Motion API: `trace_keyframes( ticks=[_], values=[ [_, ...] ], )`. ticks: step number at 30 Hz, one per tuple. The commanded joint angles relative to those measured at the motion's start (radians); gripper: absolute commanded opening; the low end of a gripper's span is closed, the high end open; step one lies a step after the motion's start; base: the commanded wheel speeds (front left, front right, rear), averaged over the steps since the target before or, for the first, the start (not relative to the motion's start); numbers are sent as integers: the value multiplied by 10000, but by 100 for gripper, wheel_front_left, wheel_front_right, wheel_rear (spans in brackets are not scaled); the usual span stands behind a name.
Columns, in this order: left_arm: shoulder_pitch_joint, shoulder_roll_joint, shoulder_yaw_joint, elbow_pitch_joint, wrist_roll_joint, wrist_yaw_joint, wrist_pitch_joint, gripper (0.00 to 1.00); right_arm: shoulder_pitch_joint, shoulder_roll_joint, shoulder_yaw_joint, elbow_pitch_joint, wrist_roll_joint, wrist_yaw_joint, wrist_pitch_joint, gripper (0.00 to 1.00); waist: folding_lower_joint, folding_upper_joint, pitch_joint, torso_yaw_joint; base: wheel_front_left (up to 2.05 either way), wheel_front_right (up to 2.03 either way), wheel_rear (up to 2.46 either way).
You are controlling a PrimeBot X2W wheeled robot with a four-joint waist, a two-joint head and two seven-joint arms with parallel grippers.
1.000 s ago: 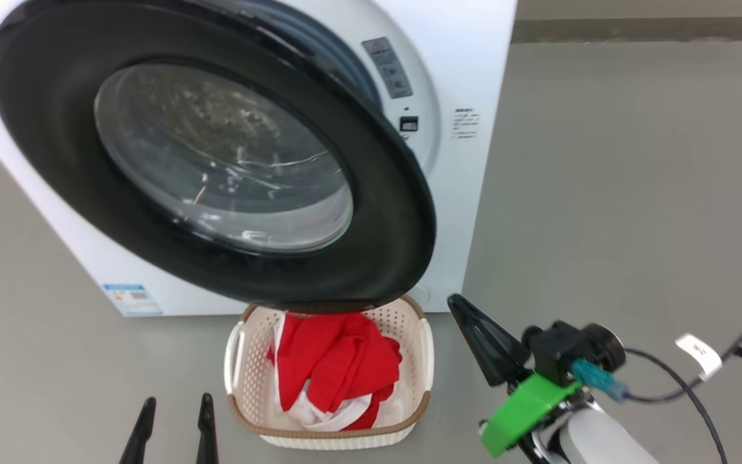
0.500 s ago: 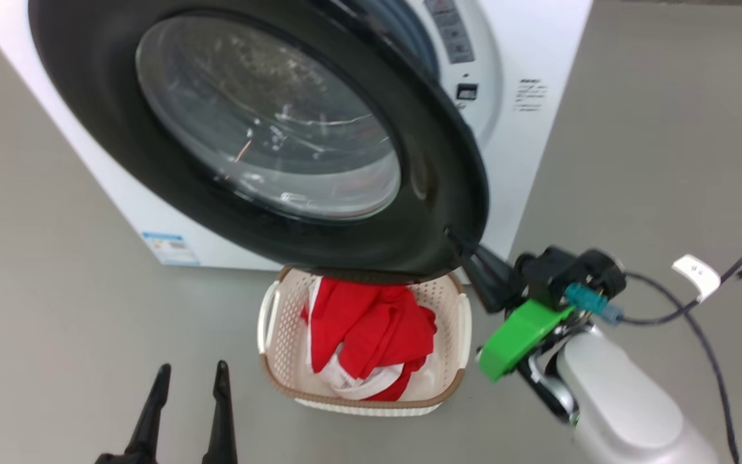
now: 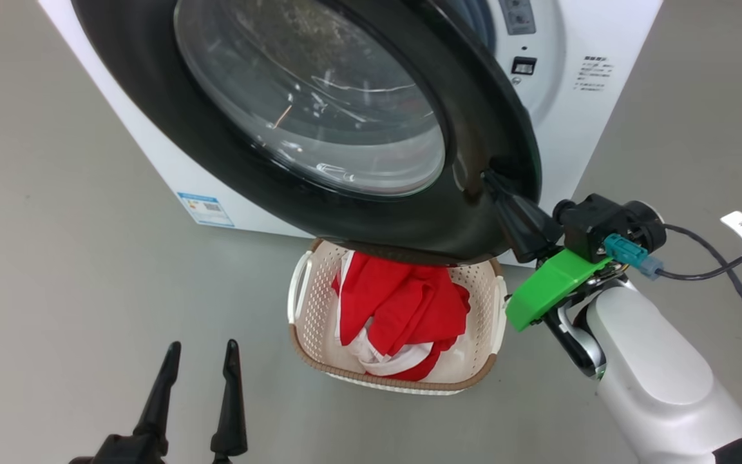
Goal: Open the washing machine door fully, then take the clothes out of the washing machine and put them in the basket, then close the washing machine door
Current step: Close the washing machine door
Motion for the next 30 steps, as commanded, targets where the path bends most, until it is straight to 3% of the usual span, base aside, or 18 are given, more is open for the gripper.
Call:
trace_keyframes(
  ticks=[1, 11, 30],
  values=[
    [-369, 28, 346, -201, 192, -78, -117, 100, -285, 84, 33, -202, 112, 33, -65, 0, 0, 0, 98, 101, 0, 0, 0],
    [-616, -226, 462, -359, 433, -273, -120, 100, -979, -147, -279, -54, 41, 33, -65, 0, 0, 0, 568, 316, 0, 0, 0],
    [-1080, -779, 549, -245, 609, -750, -121, 100, -3100, -488, -1391, 1379, -58, 33, -65, 0, 0, 0, 1234, 723, 0, 0, 0]
  ],
)
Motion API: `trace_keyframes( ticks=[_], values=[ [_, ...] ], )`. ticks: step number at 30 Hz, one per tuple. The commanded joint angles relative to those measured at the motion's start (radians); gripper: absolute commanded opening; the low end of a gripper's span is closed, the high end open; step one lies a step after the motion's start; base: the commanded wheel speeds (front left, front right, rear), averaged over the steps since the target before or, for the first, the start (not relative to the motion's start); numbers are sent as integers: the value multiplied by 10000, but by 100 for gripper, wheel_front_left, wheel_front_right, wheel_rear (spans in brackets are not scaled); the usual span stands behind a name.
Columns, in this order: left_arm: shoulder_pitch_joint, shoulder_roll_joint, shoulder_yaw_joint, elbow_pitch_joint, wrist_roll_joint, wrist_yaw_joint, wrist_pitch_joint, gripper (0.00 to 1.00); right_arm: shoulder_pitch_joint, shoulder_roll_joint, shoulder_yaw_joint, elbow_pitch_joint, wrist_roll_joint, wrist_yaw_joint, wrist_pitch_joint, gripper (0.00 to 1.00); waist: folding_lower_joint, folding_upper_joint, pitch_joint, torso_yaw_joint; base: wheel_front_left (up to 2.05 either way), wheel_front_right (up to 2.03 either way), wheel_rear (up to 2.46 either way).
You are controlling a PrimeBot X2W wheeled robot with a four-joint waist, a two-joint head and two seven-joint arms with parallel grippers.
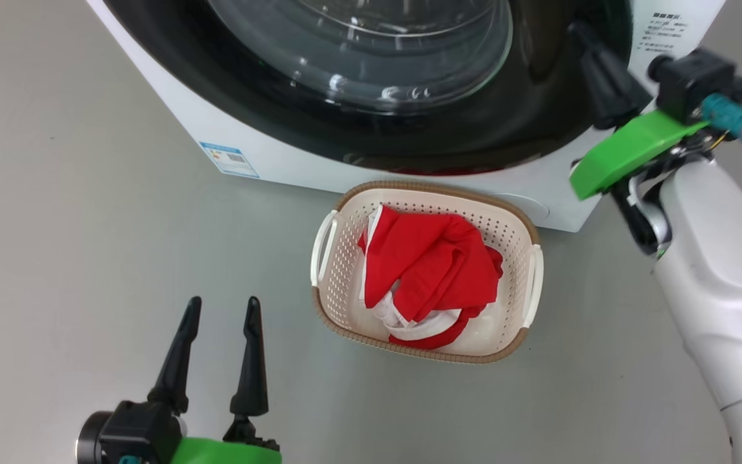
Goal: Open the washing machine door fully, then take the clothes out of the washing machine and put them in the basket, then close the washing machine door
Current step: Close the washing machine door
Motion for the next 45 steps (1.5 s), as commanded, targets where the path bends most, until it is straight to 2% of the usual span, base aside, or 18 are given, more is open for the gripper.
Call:
trace_keyframes(
  ticks=[1, 7, 14, 19, 26, 27, 28, 29, 30, 45],
  values=[
    [-262, 70, 367, -183, 130, -62, -122, 100, -321, 73, -186, -137, -71, -13, -65, 0, 0, 0, 52, 41, 0, 0, 0],
    [-330, 20, 425, -117, 198, -121, -122, 100, -467, 180, -505, -24, -263, -13, -65, 0, 0, 0, 73, 65, 0, 0, 0],
    [-341, -2, 477, -64, 251, -171, -122, 100, -333, 294, -374, -180, -347, -13, -65, 0, 0, 0, -7, 45, 0, 0, 0],
    [-292, -11, 507, -8, 220, -228, -122, 100, 179, 373, -73, -669, -251, -13, -65, 0, 0, 0, -174, -102, 0, 0, 0],
    [-176, -17, 574, 29, 246, -227, -122, 100, 1374, 438, -156, -1681, -215, -13, -65, 0, 0, 0, -378, -403, 0, 0, 0],
    [-159, -17, 587, 31, 259, -233, -122, 100, 1554, 461, -198, -1829, -242, -13, -65, 18, 0, 0, -402, -448, 0, 0, 0],
    [-149, -18, 597, 37, 276, -243, -122, 100, 1735, 493, -252, -2001, -255, -13, -65, 43, 0, 0, -431, -491, 0, 0, 0],
    [-143, -18, 607, 43, 293, -256, -122, 100, 1927, 522, -315, -2159, -280, -13, -65, 75, 0, 0, -465, -534, 0, 0, 0],
    [-136, -18, 616, 49, 305, -268, -122, 100, 2117, 558, -390, -2314, -297, -13, -65, 100, 0, 0, -488, -581, 0, 0, 0],
    [-11, -2, 677, 469, 485, -474, -122, 100, 4718, 1022, -848, -3681, -500, -13, -65, 100, 0, 0, -1179, -1552, 0, 0, 0]
  ],
)
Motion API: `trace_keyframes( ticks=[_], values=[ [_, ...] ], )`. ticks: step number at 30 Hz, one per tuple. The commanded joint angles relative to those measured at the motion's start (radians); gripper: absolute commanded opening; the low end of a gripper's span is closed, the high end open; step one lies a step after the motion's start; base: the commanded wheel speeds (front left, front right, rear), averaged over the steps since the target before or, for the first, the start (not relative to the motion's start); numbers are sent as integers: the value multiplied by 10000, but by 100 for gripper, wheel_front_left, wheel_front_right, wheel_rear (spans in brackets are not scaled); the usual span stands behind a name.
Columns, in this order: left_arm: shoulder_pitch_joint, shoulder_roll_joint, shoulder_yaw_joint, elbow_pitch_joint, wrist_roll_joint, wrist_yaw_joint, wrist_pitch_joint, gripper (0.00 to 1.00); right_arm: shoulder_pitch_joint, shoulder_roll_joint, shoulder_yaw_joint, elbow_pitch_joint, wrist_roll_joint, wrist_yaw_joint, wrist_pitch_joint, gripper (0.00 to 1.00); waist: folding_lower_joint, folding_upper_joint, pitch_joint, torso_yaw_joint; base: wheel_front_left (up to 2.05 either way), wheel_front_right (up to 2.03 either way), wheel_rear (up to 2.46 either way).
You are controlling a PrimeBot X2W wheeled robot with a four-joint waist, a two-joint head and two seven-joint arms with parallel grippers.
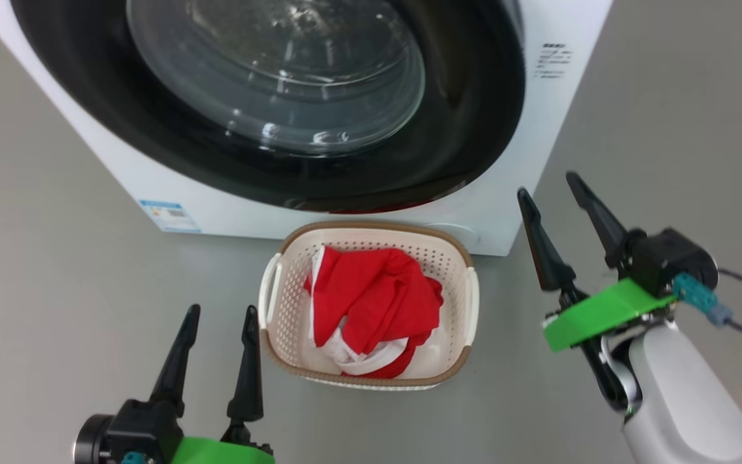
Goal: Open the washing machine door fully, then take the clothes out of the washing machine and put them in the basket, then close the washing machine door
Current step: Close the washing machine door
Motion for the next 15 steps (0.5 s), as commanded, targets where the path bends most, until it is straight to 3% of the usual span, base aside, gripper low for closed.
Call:
trace_keyframes(
  ticks=[1, 15],
  values=[
    [66, 77, 370, -144, 85, -51, -122, 100, 240, 128, 106, -363, -139, -11, -63, 100, 0, 0, -264, -309, 0, 0, 0],
    [337, 240, 543, 93, -19, -62, -93, 100, 1810, 187, -275, -890, -397, -11, -63, 100, 0, 0, -762, -1165, 0, 0, 0]
  ],
)
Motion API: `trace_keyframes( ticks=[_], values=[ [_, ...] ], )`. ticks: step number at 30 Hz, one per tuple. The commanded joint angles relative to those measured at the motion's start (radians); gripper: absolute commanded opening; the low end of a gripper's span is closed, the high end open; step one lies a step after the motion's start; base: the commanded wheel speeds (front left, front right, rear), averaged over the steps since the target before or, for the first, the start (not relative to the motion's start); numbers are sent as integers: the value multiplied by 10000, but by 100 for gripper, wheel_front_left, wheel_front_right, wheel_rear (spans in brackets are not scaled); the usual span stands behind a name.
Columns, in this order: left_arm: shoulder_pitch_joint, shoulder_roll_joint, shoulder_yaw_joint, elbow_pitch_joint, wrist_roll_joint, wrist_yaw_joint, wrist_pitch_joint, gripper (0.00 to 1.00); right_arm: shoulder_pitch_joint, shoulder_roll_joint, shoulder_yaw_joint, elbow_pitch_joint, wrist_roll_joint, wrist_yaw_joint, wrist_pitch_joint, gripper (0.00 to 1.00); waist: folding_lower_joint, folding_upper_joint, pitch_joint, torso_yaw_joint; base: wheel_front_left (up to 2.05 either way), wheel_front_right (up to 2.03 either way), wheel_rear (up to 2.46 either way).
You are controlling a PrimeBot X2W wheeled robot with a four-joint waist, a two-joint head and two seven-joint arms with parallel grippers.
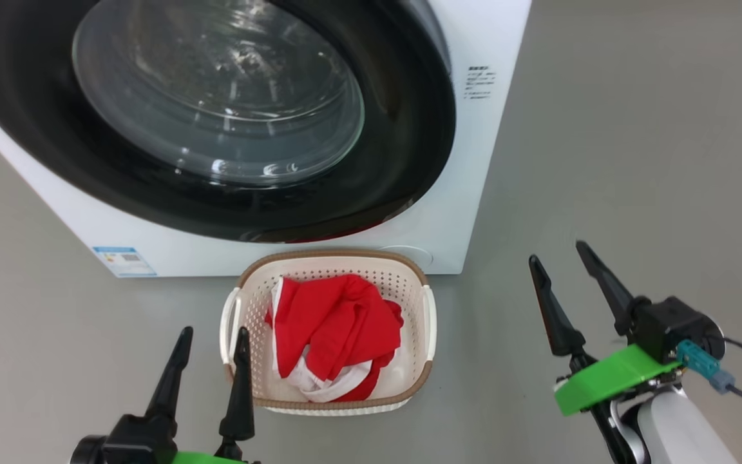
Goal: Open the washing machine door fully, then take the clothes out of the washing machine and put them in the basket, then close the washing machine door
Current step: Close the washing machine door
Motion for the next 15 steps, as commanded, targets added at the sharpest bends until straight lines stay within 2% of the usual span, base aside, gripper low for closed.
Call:
trace_keyframes(
  ticks=[1, 15],
  values=[
    [-16, 142, 350, -179, -52, 19, -91, 100, 36, 57, 173, -298, -44, -11, -65, 100, 0, 0, -135, -143, 0, 0, 0],
    [599, 330, 420, -19, -317, 67, 69, 100, 1406, 61, -19, -736, 485, -11, -65, 100, 0, 0, -816, -636, 0, 0, 0]
  ],
)
